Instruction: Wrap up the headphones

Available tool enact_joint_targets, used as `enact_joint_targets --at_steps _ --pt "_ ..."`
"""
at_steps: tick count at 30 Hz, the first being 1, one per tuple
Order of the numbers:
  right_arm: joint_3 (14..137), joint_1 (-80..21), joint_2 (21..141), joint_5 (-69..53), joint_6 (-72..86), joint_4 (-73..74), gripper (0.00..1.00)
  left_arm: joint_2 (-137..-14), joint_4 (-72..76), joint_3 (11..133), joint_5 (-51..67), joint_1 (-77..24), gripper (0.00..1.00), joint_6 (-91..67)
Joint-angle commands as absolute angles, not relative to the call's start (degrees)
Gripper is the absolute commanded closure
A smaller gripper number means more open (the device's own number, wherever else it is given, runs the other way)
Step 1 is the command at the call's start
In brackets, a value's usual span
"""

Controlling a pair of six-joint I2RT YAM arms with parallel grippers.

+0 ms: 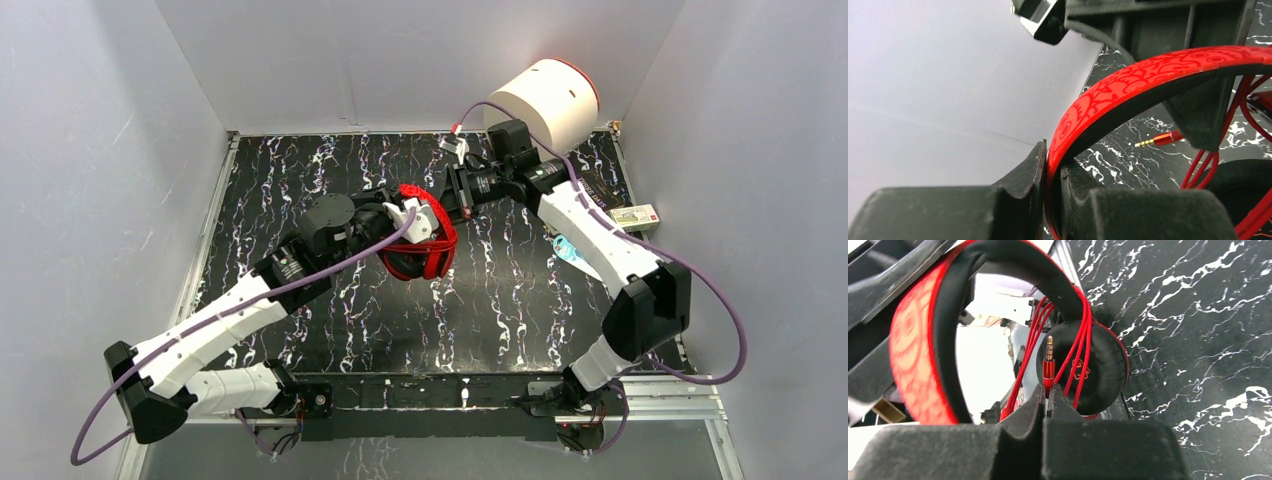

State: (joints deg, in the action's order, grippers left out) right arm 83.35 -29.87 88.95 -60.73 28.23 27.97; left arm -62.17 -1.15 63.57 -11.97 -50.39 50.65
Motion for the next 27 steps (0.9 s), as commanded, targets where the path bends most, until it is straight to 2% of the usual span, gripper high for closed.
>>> enact_joint_targets --at_steps 1,8,14,18,27 --pt "91.6 -32.6 92.8 -58.0 19.4 41.0 0.99 -64.8 9.9 63.0 -17.6 -50.0 1.0 54.8" --pt "98.6 -32.8 98.0 -54.7 12.1 51.3 0.98 -66.3 15.8 60.4 -18.6 -50.0 1.0 58.5" --pt "98.4 -32.8 95.8 -54.5 11.0 51.3 0.98 -66.0 17.1 58.0 -18.9 -50.0 1.0 58.4" --pt "97.8 -33.2 95.0 -51.7 7.6 54.2 0.93 -65.7 17.6 57.2 -18.9 -50.0 1.0 59.1" --pt "97.4 -39.5 94.9 -45.7 6.0 51.6 0.92 -66.6 17.5 55.8 -17.2 -50.0 1.0 57.1"
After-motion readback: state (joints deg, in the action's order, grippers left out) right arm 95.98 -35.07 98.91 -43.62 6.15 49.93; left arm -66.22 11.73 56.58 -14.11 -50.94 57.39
